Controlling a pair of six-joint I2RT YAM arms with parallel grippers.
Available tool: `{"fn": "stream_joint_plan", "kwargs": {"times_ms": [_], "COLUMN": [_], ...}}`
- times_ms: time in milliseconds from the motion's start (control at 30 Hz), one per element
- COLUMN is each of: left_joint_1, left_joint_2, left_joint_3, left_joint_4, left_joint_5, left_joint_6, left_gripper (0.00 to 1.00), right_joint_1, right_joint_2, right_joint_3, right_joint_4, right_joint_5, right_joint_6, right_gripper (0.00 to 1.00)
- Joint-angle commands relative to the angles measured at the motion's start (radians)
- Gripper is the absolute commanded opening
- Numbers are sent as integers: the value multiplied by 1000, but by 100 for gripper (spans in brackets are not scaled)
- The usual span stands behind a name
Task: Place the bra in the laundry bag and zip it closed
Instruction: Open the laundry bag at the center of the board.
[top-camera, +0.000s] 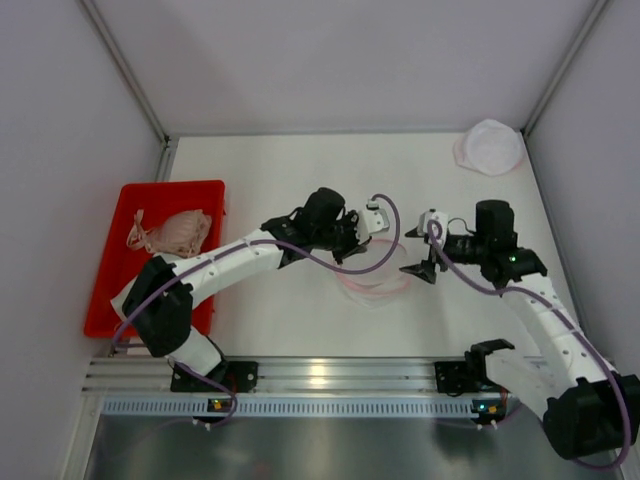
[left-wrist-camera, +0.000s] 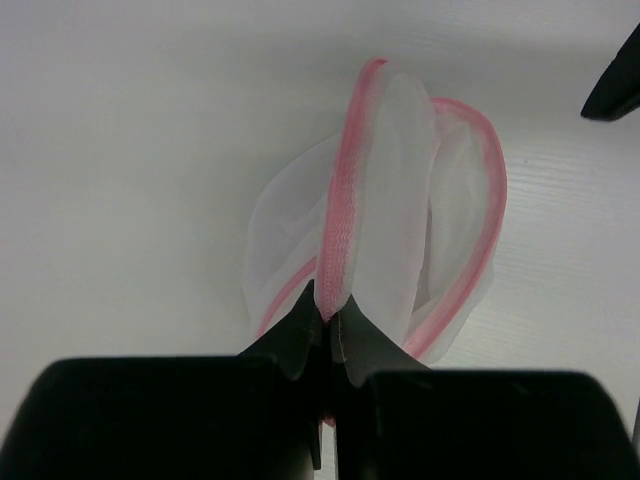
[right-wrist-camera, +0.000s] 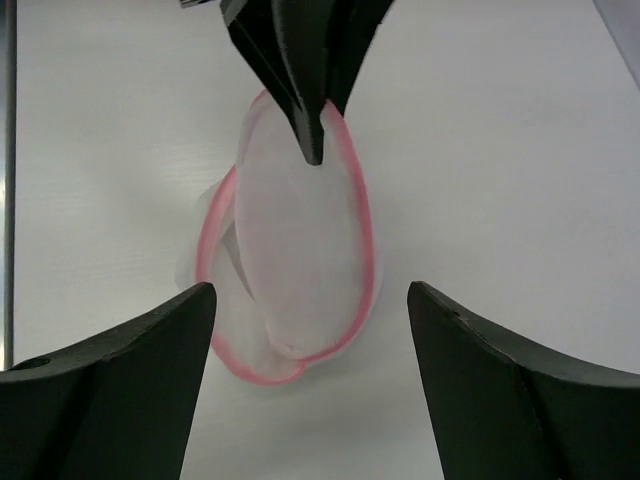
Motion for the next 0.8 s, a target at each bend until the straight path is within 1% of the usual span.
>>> {"fn": "stream_joint_plan", "kwargs": {"times_ms": [0, 33, 100, 133, 167, 300, 367, 400, 433, 500, 533, 567, 600, 633, 700, 733, 767], "left_joint_1": [4, 4, 4, 4, 4, 4, 4, 4, 4, 7, 7, 8, 13, 18, 57, 77, 100], "left_joint_2": [-2, -2, 3, 1, 3, 0, -2, -2, -2, -10, -13, -22, -28, -36, -74, -94, -133], "left_joint_3": [34, 35, 37, 38, 38, 43, 43, 43, 42, 38, 32, 31, 29, 22, 9, -12, -24], "left_joint_4": [-2, -2, 1, 1, 1, -1, -2, 1, -2, -1, -2, -1, -2, -1, -5, -5, -5], "left_joint_5": [82, 82, 84, 85, 91, 87, 85, 81, 78, 75, 61, 46, 24, -17, -34, -39, -42], "left_joint_6": [-25, -22, -23, -23, -25, -28, -32, -37, -41, -66, -77, -110, -132, -187, -245, -305, -331], "left_gripper": [0, 0, 0, 0, 0, 0, 0, 0, 0, 1, 1, 2, 4, 8, 18, 31, 36], "right_joint_1": [89, 132, 157, 181, 192, 218, 229, 238, 243, 247, 249, 249, 247, 246, 237, 229, 220], "right_joint_2": [-61, -66, -65, -58, -52, 11, 34, 35, 41, 50, 55, 54, 54, 46, 47, 55, 58], "right_joint_3": [-62, -74, -102, -113, -122, -107, -114, -122, -127, -131, -131, -130, -131, -133, -122, -117, -104], "right_joint_4": [110, 131, 202, 237, 289, 349, 374, 414, 420, 426, 423, 425, 432, 479, 520, 553, 567], "right_joint_5": [76, 104, 130, 168, 187, 239, 262, 280, 286, 296, 303, 308, 319, 348, 384, 394, 401], "right_joint_6": [-180, -186, -180, -168, -163, -113, -101, -88, -87, -67, -62, -53, -21, 13, 128, 174, 261], "right_gripper": [77, 77, 72, 70, 68, 64, 57, 53, 46, 36, 20, 9, 0, 0, 0, 0, 0]}}
